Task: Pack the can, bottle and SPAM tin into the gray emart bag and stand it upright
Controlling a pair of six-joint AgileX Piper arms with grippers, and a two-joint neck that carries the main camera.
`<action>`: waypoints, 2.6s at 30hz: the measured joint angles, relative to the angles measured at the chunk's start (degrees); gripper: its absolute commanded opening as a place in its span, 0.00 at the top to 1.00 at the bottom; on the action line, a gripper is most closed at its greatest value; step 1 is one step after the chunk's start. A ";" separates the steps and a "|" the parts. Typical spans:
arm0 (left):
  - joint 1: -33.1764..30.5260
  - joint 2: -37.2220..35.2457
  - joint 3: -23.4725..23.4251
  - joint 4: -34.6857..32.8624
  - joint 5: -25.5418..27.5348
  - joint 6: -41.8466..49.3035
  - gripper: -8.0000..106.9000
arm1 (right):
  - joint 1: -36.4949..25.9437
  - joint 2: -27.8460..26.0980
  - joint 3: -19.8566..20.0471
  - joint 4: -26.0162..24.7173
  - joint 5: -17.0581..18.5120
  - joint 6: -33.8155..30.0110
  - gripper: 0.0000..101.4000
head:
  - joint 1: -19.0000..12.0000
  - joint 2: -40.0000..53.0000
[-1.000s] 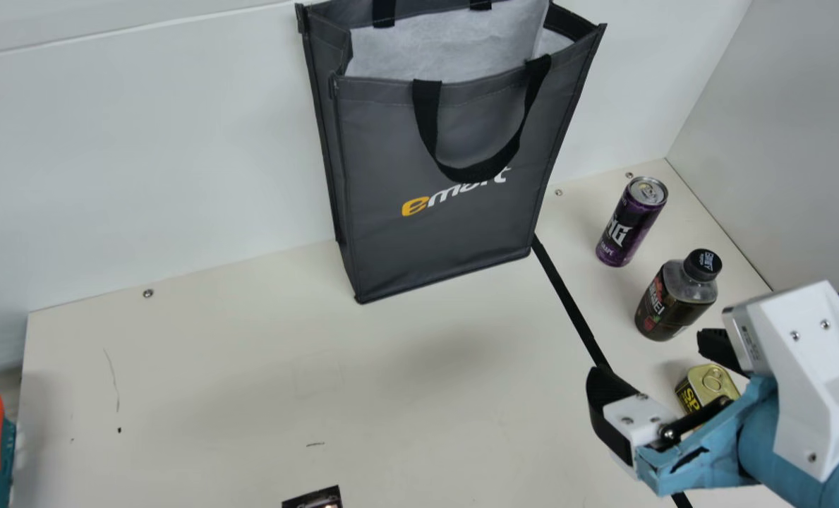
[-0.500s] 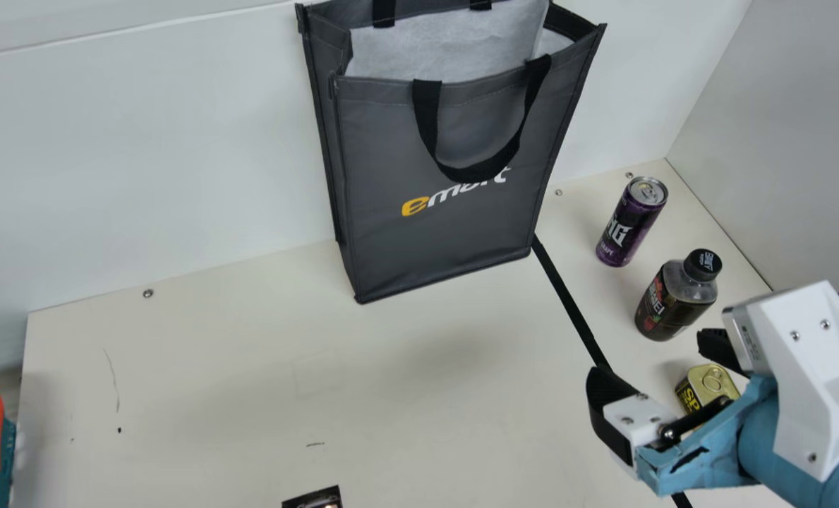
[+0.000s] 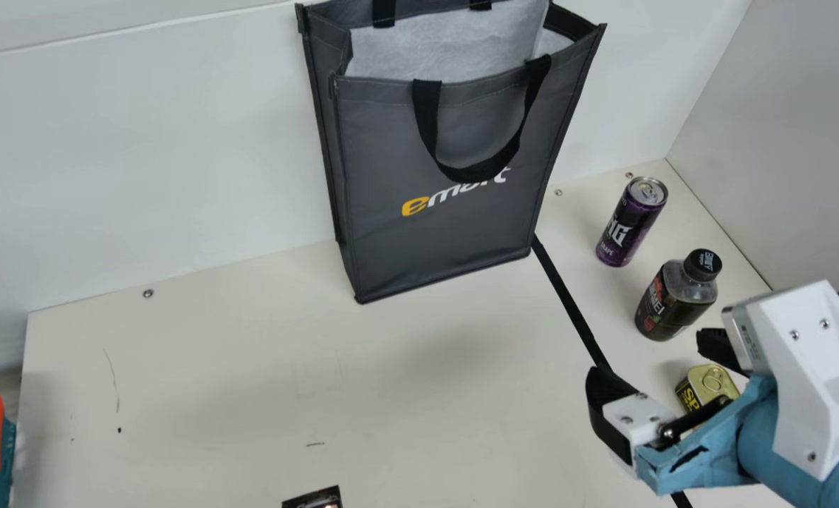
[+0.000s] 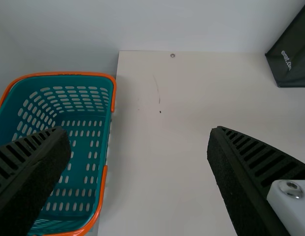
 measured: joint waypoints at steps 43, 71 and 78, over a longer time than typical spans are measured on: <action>0.00 0.00 0.00 0.00 0.00 0.00 0.15 | 4.87 17.37 -19.32 -6.06 -2.78 -15.08 0.06 | 0.09 0.09; 0.00 0.00 0.00 0.00 0.00 0.00 0.15 | -2.65 34.52 -41.21 4.32 0.48 -34.69 0.06 | 0.00 0.09; 0.00 0.00 0.00 0.00 0.00 0.00 0.15 | -3.59 38.37 -45.23 6.32 0.48 -38.56 0.06 | 0.00 0.09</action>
